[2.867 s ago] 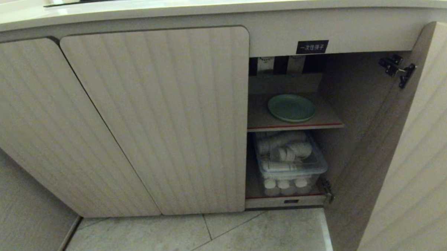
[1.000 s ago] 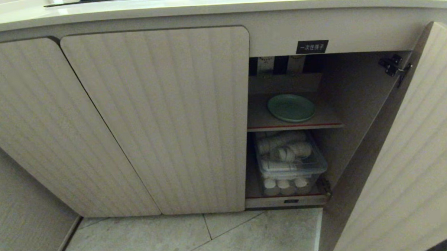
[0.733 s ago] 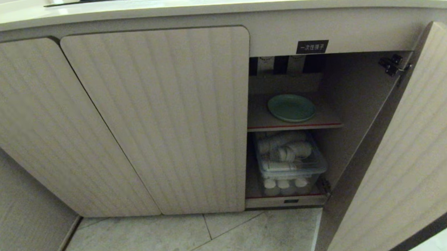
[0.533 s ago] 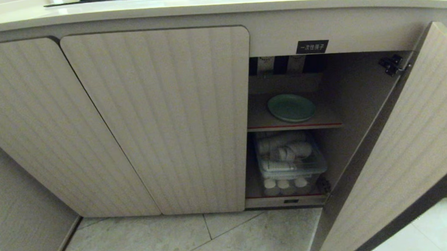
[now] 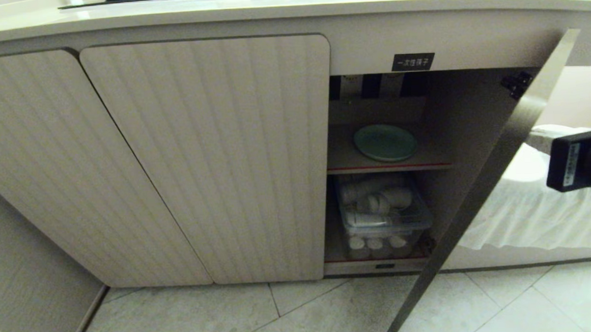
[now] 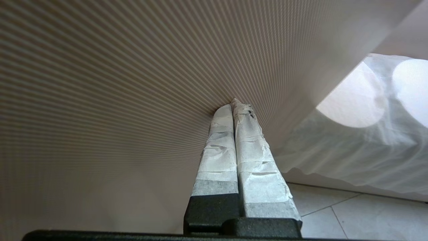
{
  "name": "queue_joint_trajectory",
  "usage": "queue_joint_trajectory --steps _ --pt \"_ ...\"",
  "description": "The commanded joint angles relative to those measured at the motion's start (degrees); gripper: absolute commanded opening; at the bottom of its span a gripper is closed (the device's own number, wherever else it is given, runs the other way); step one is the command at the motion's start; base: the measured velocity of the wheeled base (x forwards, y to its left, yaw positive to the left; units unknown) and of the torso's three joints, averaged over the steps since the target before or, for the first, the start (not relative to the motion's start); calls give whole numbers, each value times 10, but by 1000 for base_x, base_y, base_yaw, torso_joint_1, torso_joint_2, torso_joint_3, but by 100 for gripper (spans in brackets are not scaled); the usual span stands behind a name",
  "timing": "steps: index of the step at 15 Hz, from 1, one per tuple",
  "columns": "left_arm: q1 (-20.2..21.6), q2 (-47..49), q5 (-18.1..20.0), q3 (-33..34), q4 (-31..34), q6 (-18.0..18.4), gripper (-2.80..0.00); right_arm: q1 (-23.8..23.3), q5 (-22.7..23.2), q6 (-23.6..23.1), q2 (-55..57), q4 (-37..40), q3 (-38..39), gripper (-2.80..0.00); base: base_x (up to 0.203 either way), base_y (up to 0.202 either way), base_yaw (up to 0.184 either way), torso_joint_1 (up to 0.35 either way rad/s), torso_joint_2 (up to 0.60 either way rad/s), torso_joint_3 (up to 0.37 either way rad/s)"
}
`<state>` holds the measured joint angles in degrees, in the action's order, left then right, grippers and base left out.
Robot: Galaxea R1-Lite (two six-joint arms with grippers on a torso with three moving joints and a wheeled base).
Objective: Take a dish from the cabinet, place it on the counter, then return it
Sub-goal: Close the cabinet door
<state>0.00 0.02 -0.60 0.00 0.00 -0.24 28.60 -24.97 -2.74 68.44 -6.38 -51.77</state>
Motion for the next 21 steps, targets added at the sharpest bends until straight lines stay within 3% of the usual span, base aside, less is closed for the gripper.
queue_joint_trajectory --steps 1,12,21 --pt "0 0 0 0 0 0 -280 0 -2 5 44 -2 -20 -280 0 0 0 0 0 0" --pt "0 0 0 0 0 0 -280 0 -2 31 181 -88 -96 -280 0 0 0 0 0 0" --pt "0 0 0 0 0 0 -280 -6 -9 44 303 -157 -215 -280 0 0 0 0 0 0"
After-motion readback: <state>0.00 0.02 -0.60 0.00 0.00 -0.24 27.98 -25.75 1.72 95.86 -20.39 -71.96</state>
